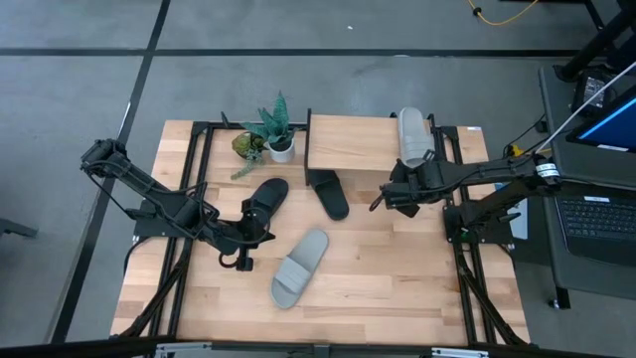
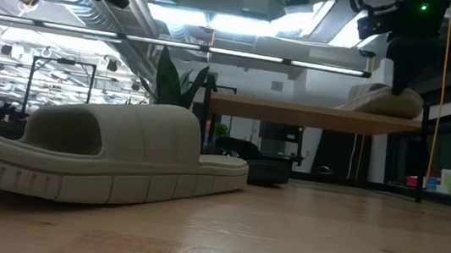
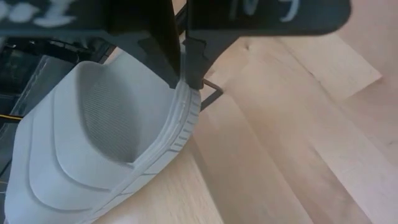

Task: Pick and place slides into the shelf
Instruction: Put the top gray slipper on the shelf

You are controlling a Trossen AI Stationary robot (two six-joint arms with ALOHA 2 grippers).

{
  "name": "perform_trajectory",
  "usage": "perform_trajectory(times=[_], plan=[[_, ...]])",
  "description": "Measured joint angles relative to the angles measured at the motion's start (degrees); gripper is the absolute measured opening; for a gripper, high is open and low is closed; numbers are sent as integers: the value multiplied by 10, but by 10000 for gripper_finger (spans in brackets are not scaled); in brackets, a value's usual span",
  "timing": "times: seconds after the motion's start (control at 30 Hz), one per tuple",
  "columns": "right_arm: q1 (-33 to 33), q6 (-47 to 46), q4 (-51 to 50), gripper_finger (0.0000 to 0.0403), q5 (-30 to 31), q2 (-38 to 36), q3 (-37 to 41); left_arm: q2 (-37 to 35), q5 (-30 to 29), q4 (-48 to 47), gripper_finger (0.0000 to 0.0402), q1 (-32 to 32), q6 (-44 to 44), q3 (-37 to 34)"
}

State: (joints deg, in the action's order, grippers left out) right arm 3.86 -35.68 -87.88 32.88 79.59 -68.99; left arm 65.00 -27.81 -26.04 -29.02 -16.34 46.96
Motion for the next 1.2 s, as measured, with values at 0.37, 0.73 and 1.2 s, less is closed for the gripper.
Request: perform_trajectory(times=[0.37,0.73,1.2], plan=[[0,4,2,12,-34,0,0,0,0,0,0,0,0,0],[0,17,3,54,-37,0,0,0,0,0,0,0,0,0],[0,16,5,26,-61,0,0,0,0,0,0,0,0,0]])
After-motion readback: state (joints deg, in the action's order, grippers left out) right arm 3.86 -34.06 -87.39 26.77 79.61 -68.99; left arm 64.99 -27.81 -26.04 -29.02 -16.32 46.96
